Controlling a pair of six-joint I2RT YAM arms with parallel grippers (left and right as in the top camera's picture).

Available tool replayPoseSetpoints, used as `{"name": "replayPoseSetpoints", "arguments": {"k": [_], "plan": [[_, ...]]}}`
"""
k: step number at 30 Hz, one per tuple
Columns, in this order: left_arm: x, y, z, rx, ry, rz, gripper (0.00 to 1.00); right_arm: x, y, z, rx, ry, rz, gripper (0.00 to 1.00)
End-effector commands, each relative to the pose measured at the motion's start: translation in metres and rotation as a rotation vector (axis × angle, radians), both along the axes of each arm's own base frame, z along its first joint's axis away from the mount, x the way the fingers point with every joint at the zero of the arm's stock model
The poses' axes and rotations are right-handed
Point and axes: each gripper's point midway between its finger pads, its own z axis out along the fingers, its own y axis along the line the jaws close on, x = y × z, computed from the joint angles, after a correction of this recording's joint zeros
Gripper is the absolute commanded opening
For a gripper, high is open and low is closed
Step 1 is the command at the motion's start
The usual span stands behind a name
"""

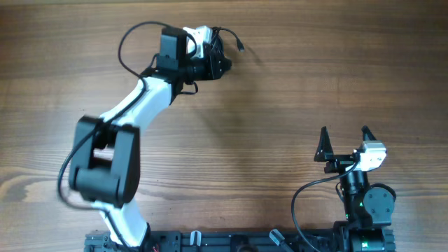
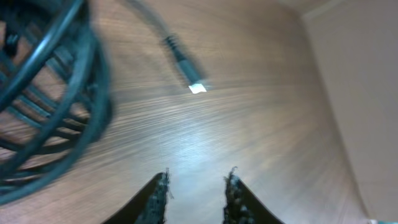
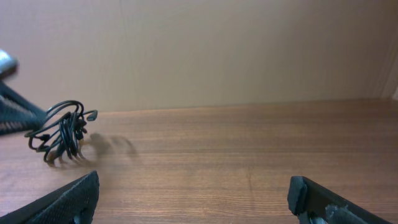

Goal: Untangle cables
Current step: 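Lower the open left gripper over the black cable coil, then close the left gripper on the cable coil and lift it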

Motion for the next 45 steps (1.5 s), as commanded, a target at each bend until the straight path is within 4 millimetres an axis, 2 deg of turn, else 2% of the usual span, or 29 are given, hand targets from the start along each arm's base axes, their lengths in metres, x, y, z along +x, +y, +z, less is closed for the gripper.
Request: {"name": "replayPoseSetpoints", "arguments": {"k": [1,3,5,6,8,10,20,24,27,31,34,39,42,45], "plan": [[-0.008,0.006,0.076,-0.015,-0.141,0.029,0.45,0.000,0.002,0.002,-0.018,-0.008,0.007,1.00],[-0.006,0.018,0.095,0.024,-0.186,0.101,0.51,0.000,0.002,0.002,-0.018,-0.008,0.007,1.00],[-0.002,0.032,0.104,0.071,-0.214,0.180,0.68,0.000,0.002,0.002,-0.018,-0.008,0.007,1.00],[0.004,0.049,0.105,0.131,-0.229,0.270,0.80,0.000,0.002,0.002,-0.018,-0.008,0.007,1.00],[0.013,0.067,0.100,0.198,-0.236,0.366,0.95,0.000,0.002,0.002,-0.018,-0.008,0.007,1.00],[0.018,0.075,0.093,0.234,-0.231,0.408,1.00,0.000,0.002,0.002,-0.018,-0.008,0.007,0.99],[0.049,0.067,0.030,0.258,-0.197,0.409,1.00,0.000,0.002,0.002,-0.018,-0.008,0.007,1.00],[0.052,0.061,0.004,0.262,-0.160,0.381,1.00,0.000,0.002,0.002,-0.017,-0.008,0.007,1.00],[0.041,0.045,-0.023,0.254,-0.085,0.307,0.99,0.000,0.002,0.002,-0.017,-0.008,0.007,1.00],[0.019,0.028,-0.035,0.237,-0.001,0.215,0.92,0.000,0.002,0.002,-0.018,-0.008,0.007,1.00],[-0.005,0.014,-0.044,0.205,0.091,0.125,0.92,0.000,0.002,0.002,-0.018,-0.008,0.007,1.00],[-0.040,0.016,-0.065,0.245,0.258,0.083,0.95,0.000,0.002,0.002,-0.018,-0.008,0.007,1.00],[-0.051,0.020,-0.064,0.260,0.297,0.080,0.96,0.000,0.002,0.002,-0.018,-0.008,0.007,1.00],[-0.051,0.021,-0.044,0.250,0.263,0.086,1.00,0.000,0.002,0.002,-0.018,-0.008,0.007,1.00]]}}
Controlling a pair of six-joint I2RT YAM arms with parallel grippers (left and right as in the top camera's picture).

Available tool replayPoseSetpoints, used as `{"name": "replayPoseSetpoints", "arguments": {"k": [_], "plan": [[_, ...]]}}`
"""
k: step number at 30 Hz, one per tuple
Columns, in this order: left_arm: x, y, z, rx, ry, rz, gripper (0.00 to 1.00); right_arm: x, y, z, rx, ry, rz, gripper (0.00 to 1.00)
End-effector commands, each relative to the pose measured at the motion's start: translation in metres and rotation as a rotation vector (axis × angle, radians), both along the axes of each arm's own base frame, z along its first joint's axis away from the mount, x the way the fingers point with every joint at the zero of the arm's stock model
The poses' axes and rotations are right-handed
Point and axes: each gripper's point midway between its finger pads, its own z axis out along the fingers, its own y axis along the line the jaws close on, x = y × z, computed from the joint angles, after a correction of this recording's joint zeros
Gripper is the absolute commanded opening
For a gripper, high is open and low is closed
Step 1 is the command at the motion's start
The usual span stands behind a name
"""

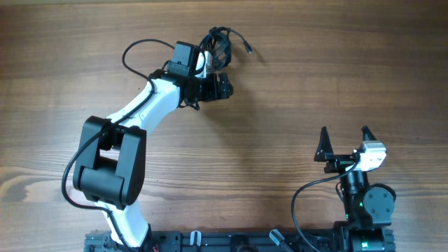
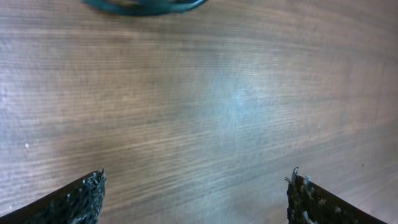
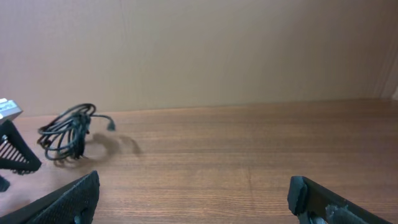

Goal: Untangle cables
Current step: 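Close the left gripper on the cable coil and lift it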

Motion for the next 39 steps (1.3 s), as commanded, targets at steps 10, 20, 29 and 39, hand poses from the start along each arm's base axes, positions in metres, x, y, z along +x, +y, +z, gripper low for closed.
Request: {"name": "replayPoseSetpoints", "arguments": {"k": [10,20,29,39], "plan": [[0.001,0.026,0.170,0.023,-0.418,0.116,1.00,0.000,0.002,0.002,-0.018,-0.009,0.007,1.00],[0.027,0.015,0.160,0.055,-0.488,0.141,1.00,0.000,0.002,0.002,-0.018,-0.009,0.007,1.00],[0.089,0.004,0.118,0.057,-0.601,0.203,0.53,0.000,0.002,0.002,-0.018,-0.009,0.007,1.00],[0.124,-0.007,0.038,0.044,-0.601,0.232,0.81,0.000,0.002,0.002,-0.017,-0.009,0.007,1.00]]}}
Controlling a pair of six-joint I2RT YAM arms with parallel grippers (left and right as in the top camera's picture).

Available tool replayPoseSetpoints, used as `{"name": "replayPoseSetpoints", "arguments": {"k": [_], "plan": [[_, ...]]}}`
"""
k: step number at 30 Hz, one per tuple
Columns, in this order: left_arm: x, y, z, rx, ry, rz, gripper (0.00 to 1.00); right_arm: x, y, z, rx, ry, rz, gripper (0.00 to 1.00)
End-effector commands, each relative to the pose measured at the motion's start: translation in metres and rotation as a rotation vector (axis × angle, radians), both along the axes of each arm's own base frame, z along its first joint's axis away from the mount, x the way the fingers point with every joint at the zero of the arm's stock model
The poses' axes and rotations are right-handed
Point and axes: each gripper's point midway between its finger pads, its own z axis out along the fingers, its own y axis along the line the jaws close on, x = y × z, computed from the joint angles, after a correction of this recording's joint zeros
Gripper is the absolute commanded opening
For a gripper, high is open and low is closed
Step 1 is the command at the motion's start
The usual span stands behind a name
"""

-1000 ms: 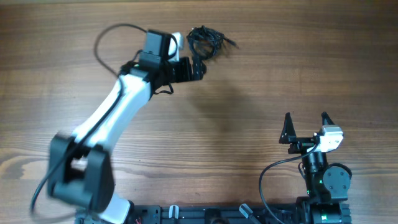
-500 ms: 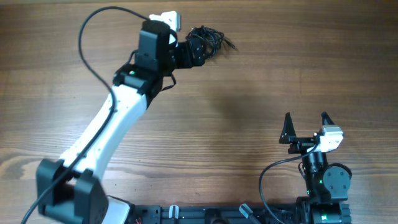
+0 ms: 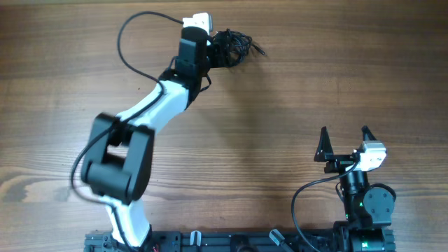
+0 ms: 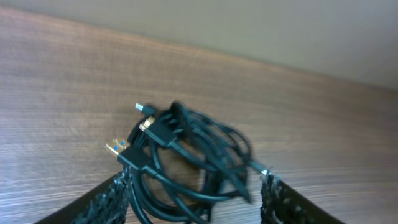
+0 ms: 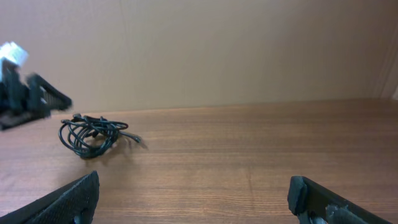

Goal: Untangle cables
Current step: 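Close the left gripper on the cable coil and lift it, then pull the held cable coil toward the table center with the left gripper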

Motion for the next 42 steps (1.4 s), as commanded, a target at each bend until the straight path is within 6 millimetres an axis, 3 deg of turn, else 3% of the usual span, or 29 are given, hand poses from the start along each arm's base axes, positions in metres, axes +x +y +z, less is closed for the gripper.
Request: {"name": "replayPoseSetpoints", "arguments": {"k": [1,7,15,25,29,36,42], "plan": [[0.009,0.004,-0.034,-0.015,0.028,0.068,0.81,0.000,0.002,0.002,-0.018,-0.009,0.007,1.00],[0.005,0.018,-0.074,-0.018,0.134,0.175,0.72,0.000,0.002,0.002,-0.018,-0.009,0.007,1.00],[0.003,0.019,-0.076,-0.013,0.145,0.175,0.04,0.000,0.002,0.002,-0.018,-0.009,0.007,1.00],[-0.006,0.022,-0.078,0.008,0.193,0.174,0.04,0.000,0.002,0.002,-0.017,-0.009,0.007,1.00],[-0.018,0.026,-0.061,0.027,0.227,0.172,0.04,0.000,0.002,0.002,-0.018,-0.009,0.007,1.00],[-0.059,0.041,-0.011,0.067,0.313,0.172,0.04,0.000,0.002,0.002,-0.017,-0.009,0.007,1.00],[-0.102,0.059,0.004,0.123,0.427,0.177,0.04,0.000,0.002,0.002,-0.017,-0.009,0.007,1.00]]}}
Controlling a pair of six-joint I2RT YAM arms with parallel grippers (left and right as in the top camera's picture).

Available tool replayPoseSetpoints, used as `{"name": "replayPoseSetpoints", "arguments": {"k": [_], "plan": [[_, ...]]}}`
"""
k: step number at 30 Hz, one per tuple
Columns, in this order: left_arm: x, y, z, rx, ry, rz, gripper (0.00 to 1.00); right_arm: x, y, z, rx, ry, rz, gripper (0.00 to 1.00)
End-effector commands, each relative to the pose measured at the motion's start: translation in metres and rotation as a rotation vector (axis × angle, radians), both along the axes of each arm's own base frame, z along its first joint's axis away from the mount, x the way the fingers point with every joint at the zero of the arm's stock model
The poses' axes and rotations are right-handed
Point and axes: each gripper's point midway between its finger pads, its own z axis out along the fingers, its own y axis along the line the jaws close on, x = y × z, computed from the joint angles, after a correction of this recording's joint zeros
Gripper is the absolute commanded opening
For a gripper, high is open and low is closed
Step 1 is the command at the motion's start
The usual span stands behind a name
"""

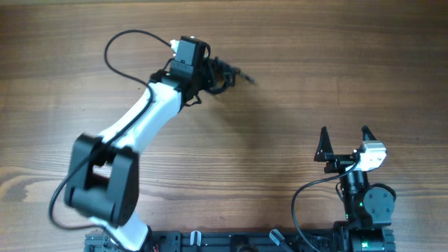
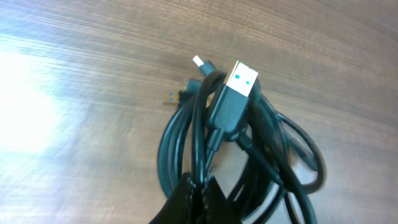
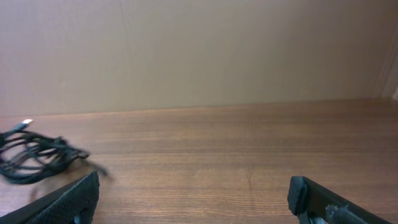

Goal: Untangle cables
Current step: 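Pull the held cable coil toward the table center with the left gripper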

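A tangled bundle of black cables (image 1: 224, 73) lies on the far part of the wooden table (image 1: 301, 84). In the left wrist view the bundle (image 2: 249, 146) fills the frame, a USB plug (image 2: 239, 81) sticking up from it. My left gripper (image 1: 208, 73) is shut on one strand of the bundle (image 2: 202, 190) at its near edge. My right gripper (image 1: 344, 141) stands open near the front right, far from the cables, nothing between its fingers (image 3: 194, 205). From there the bundle (image 3: 37, 155) shows at the far left.
The white left arm (image 1: 140, 119) stretches diagonally from the front left to the cables, its own black lead (image 1: 122, 42) looping behind the wrist. A plain wall (image 3: 199, 50) rises behind the table's far edge.
My left gripper was open with the bundle between its fingers; now it is shut on one strand. Gripper and bundle sit a little nearer and further left. The right arm has not moved.
At first my left fingers were almost shut beside the bundle at the far side. Then they were wide open with the bundle lying just beyond them. Then they stood open around the bundle, and now they pinch a strand. The right gripper stayed open throughout.
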Motion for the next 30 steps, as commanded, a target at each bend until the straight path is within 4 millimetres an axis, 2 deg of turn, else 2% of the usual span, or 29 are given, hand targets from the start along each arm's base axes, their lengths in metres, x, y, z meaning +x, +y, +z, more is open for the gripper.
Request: {"name": "replayPoseSetpoints", "arguments": {"k": [1,6,11,12,13,14,16,17,19,22,30], "plan": [[-0.020,0.010,0.025,0.016,0.014,-0.001,0.04,0.000,0.002,0.002,-0.018,-0.009,0.007,1.00],[-0.048,0.022,0.033,0.064,0.084,-0.028,0.04,0.000,0.002,0.002,-0.018,-0.009,0.007,1.00],[-0.057,0.026,0.029,0.085,0.120,-0.044,0.04,0.000,0.002,0.002,-0.018,-0.009,0.007,1.00],[-0.057,0.026,0.029,0.085,0.120,-0.044,0.11,0.000,0.002,0.002,-0.018,-0.009,0.007,1.00],[-0.057,0.026,0.030,0.085,0.119,-0.044,0.24,0.000,0.002,0.002,-0.017,-0.009,0.007,1.00],[-0.057,0.026,0.030,0.084,0.119,-0.043,0.56,0.000,0.002,0.002,-0.017,-0.009,0.007,1.00],[-0.057,0.026,0.030,0.085,0.118,-0.043,0.75,0.000,0.002,0.002,-0.018,-0.009,0.007,1.00],[-0.056,0.025,0.030,0.083,0.114,-0.043,0.89,0.000,0.002,0.002,-0.018,-0.009,0.007,1.00],[-0.053,0.024,0.033,0.078,0.098,-0.043,0.99,0.000,0.002,0.002,-0.018,-0.009,0.007,1.00],[-0.046,0.021,0.043,0.060,0.050,-0.042,1.00,0.000,0.002,0.002,-0.018,-0.009,0.007,1.00],[-0.021,0.012,0.114,-0.025,-0.189,-0.037,1.00,0.000,0.002,0.002,-0.018,-0.009,0.007,1.00]]}}
